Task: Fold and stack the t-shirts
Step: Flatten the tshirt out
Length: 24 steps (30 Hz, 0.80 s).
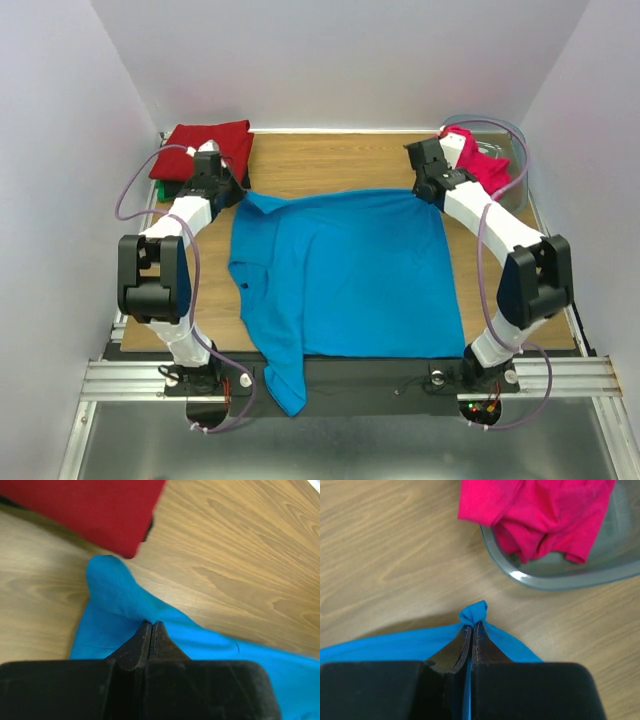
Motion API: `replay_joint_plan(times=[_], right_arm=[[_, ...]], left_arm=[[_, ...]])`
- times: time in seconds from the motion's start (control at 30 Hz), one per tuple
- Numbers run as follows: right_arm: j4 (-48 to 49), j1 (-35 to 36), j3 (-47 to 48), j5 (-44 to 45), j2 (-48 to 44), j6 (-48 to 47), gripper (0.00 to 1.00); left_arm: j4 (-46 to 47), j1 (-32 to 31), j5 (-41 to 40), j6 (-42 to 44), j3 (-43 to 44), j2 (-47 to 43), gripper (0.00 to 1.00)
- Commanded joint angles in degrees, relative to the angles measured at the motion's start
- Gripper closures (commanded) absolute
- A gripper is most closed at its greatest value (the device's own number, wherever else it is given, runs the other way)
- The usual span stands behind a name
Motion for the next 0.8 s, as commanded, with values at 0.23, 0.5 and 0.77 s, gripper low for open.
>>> replay_joint_plan(times=[0.23, 0.5, 0.77], right_arm=[[4.9, -1.6, 3.9, 4.9, -5.1, -1.9, 1.00], [4.9, -1.6, -2.6, -7.3, -31.9, -4.4, 1.00], [2.0, -1.6, -0.3, -30.1, -50.0, -4.8, 1.00]], left_arm=[[6.5, -2.4, -2.2, 3.4, 6.0, -9.0, 1.00], [1.6, -5.7, -9.3, 2.8, -0.8, -40.7, 1.00], [-12.9, -9.4, -13.7, 0.9, 9.1, -54.8, 1.00]])
